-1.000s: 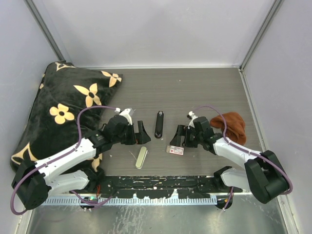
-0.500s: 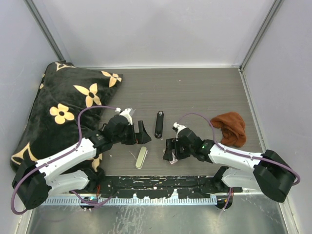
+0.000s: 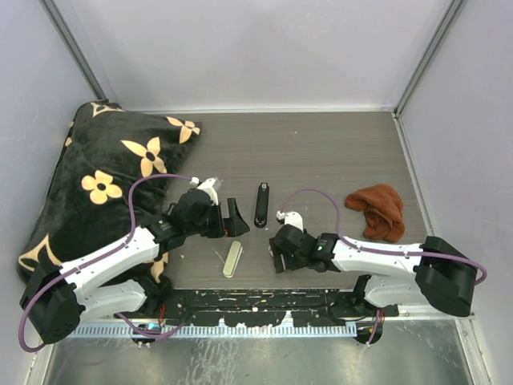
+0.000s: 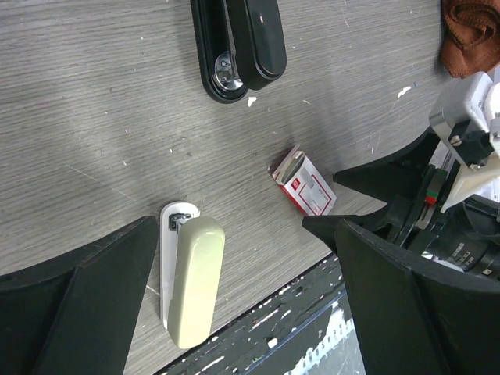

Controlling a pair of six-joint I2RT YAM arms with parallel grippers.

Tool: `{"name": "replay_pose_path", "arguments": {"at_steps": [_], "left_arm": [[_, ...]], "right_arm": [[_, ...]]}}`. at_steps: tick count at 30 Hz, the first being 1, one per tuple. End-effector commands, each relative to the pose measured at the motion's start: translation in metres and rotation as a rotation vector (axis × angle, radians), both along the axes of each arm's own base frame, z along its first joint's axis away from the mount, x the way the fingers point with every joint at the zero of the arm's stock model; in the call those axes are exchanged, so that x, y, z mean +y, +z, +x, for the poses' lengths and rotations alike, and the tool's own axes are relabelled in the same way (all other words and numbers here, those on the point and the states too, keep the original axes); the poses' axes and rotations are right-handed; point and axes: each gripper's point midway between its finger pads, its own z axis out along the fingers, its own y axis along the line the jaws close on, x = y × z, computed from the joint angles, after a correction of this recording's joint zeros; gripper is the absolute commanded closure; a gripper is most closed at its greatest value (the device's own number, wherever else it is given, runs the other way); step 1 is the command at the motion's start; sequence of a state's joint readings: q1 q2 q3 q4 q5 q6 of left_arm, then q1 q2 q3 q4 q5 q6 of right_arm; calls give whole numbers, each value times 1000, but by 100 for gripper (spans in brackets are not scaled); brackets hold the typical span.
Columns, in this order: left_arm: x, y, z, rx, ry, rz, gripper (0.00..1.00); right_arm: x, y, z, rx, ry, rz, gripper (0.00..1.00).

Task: Load the staples into the stapler
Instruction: Open the staple box at the center of the board.

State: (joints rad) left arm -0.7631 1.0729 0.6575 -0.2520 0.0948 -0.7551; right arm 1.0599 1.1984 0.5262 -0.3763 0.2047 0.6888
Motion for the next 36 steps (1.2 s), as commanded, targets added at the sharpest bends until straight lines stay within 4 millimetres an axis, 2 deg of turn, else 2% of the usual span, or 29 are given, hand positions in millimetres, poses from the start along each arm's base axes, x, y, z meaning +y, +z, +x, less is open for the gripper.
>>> {"name": "replay_pose_path", "arguments": {"at_steps": [1, 6, 16, 24, 34, 36], "left_arm": [[-8, 13, 6, -30, -6, -51, 1], [-7, 15, 6, -35, -3, -52, 1], [-11, 14, 5, -27, -18, -60, 1], [-24, 12, 1, 4, -68, -82, 3], [-61, 7, -8, 17, -169, -75, 10], [-67, 0, -8, 36, -183, -68, 12]], "right_arm": [[0, 1, 7, -48, -34, -67, 28], [3, -5, 5, -55, -19, -120, 33], [2, -2, 6, -70, -38, -99, 58], [15, 14, 11, -116, 9, -19, 60], [26, 31, 7, -152, 84, 91, 61], [29, 34, 6, -156, 98, 112, 61]]}}
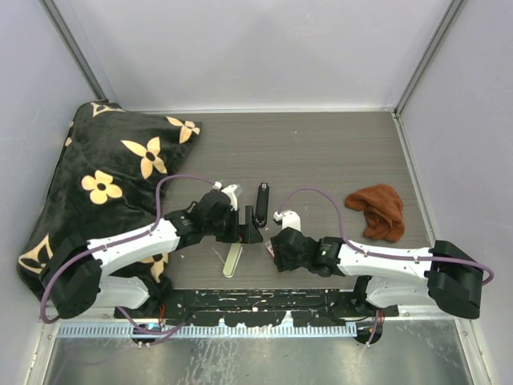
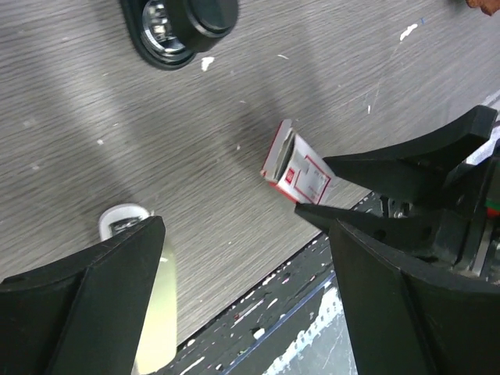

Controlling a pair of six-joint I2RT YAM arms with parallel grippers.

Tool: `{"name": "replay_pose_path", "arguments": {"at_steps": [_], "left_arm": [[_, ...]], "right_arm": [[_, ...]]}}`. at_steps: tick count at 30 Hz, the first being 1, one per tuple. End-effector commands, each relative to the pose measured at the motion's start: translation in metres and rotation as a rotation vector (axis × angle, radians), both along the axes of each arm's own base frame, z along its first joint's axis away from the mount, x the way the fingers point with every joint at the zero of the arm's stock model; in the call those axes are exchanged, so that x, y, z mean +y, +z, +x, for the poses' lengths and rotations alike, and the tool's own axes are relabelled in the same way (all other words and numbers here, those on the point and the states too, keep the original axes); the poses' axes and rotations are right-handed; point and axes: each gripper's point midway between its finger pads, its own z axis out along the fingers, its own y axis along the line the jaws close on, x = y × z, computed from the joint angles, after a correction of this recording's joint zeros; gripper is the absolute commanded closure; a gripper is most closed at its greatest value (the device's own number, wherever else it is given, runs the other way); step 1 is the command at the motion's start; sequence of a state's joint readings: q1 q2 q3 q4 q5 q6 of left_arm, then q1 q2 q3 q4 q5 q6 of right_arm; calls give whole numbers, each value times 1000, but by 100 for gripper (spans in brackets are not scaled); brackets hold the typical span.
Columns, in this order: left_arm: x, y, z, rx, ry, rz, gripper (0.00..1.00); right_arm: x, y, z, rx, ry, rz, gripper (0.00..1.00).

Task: Load the staples into the stapler
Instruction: Open the staple box at the center of the board.

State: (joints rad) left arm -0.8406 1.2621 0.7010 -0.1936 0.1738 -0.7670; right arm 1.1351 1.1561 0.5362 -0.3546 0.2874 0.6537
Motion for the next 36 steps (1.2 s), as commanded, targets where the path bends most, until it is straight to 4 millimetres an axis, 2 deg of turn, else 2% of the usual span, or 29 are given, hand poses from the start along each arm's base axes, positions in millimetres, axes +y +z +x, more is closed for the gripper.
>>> {"name": "replay_pose_path", "arguments": {"at_steps": [1, 9, 23, 36], "left_arm": [[-34, 27, 10, -61, -56, -102, 12], [-49, 18, 13, -36, -73, -116, 24], [-59, 5, 15, 3, -72, -125, 58], [-62, 0, 14, 24, -76, -135, 72]], "right_arm": [[19, 19, 3, -46, 49, 103, 61], [23, 28, 0, -64, 88, 157, 62], [25, 30, 1, -83, 104, 164, 62], [26, 33, 2, -91, 107, 175, 63]]}}
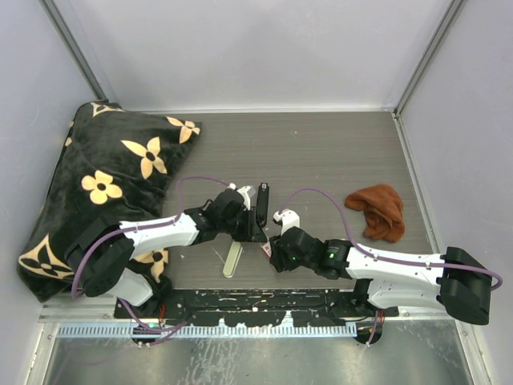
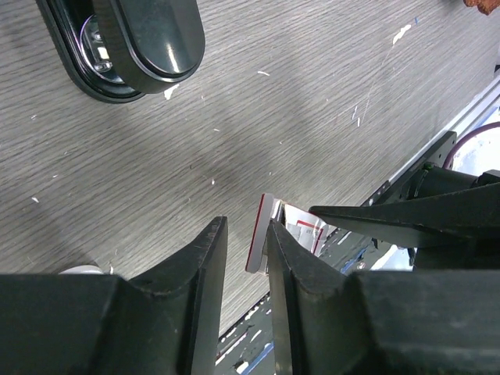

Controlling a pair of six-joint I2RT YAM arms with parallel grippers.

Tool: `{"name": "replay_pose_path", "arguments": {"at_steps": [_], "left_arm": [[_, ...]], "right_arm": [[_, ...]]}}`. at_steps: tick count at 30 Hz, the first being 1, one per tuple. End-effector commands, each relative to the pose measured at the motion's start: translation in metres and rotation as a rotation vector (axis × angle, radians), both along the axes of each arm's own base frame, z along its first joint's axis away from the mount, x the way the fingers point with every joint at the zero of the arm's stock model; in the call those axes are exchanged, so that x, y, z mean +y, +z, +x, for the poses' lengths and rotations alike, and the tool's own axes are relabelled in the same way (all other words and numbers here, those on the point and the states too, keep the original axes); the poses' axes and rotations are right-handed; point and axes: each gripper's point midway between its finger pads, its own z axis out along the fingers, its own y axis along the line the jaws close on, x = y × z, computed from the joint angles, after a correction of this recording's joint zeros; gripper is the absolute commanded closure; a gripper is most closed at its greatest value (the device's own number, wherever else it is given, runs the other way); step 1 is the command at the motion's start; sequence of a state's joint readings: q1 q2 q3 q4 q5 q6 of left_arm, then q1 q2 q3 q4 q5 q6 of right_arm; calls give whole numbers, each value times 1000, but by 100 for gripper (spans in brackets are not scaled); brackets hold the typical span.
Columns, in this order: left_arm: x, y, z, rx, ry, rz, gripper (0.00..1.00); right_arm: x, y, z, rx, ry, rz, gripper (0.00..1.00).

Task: Load the staples into the stapler
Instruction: Open the staple box at the center of the board.

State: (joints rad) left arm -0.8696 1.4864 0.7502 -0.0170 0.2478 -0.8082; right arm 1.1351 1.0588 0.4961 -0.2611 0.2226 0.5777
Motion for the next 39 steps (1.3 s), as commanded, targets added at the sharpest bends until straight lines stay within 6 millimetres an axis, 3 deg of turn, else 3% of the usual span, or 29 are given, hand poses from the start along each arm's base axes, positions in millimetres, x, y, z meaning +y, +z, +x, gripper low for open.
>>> {"name": "replay_pose_path", "arguments": {"at_steps": [1, 15, 39], "left_arm": [[-21, 25, 8, -38, -16, -93, 74], [-27, 26, 1, -11, -36, -146, 100], [-18, 5, 20, -82, 15, -72, 100]], "right_arm": [[10, 14, 5, -38, 8, 55, 63], [9, 11, 4, -32, 3, 53, 63], [0, -25, -6, 22, 22, -60, 64]]}}
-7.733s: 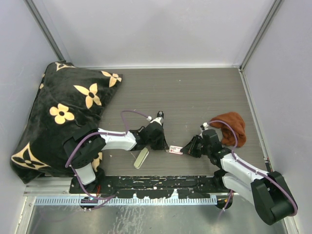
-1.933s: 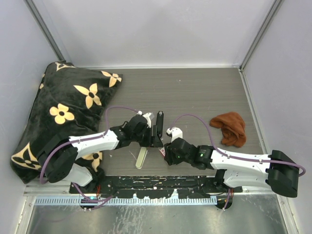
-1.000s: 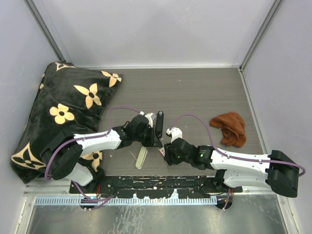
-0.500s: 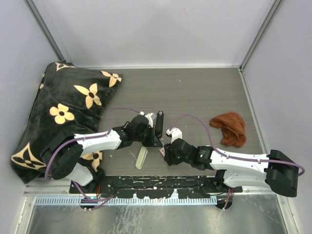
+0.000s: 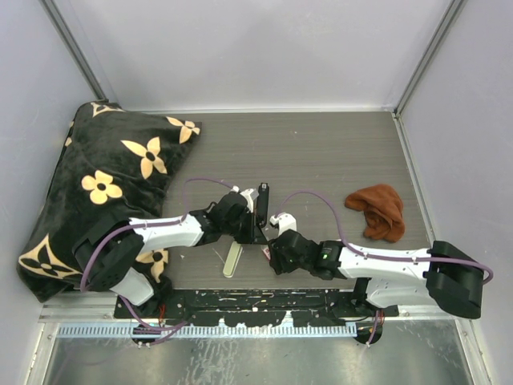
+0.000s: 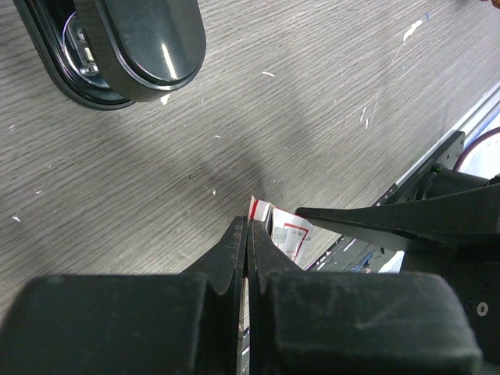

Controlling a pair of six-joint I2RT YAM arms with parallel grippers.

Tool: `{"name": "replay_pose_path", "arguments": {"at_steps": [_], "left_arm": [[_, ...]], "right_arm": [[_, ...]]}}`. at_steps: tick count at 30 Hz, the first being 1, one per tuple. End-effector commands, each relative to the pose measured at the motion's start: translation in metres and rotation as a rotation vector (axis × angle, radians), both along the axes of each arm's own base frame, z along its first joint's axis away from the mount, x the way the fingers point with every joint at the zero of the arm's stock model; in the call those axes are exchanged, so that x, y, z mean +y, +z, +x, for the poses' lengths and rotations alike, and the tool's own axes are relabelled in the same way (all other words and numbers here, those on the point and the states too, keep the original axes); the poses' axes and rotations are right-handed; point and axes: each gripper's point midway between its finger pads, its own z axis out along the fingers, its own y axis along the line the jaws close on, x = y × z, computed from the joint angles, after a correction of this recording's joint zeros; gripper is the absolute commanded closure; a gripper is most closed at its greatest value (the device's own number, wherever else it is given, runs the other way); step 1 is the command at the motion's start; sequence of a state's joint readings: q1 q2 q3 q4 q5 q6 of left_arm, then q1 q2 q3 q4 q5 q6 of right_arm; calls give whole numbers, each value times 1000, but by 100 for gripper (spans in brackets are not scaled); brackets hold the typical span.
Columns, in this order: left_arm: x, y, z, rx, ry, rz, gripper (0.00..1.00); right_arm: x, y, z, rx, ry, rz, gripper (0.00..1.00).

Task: Load the staples into the stapler
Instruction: Open the staple box at the center of the board.

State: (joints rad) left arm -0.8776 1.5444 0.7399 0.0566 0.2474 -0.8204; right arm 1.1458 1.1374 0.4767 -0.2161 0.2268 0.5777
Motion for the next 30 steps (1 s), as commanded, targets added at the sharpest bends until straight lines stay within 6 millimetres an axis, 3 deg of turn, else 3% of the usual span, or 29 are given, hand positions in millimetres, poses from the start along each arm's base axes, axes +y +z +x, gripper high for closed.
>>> {"name": "replay_pose_path", "arguments": {"at_steps": [1, 13, 30], "left_arm": [[-9, 18, 19, -89, 19, -64, 100], [3, 17, 23, -104, 59, -77, 100], [12, 21, 30, -107, 81, -79, 100]], "right_arm": [[0, -5, -4, 4, 13, -12, 64], [-5, -8, -10, 33, -27, 16, 63], [5, -15, -29, 77, 70, -38, 60]]}}
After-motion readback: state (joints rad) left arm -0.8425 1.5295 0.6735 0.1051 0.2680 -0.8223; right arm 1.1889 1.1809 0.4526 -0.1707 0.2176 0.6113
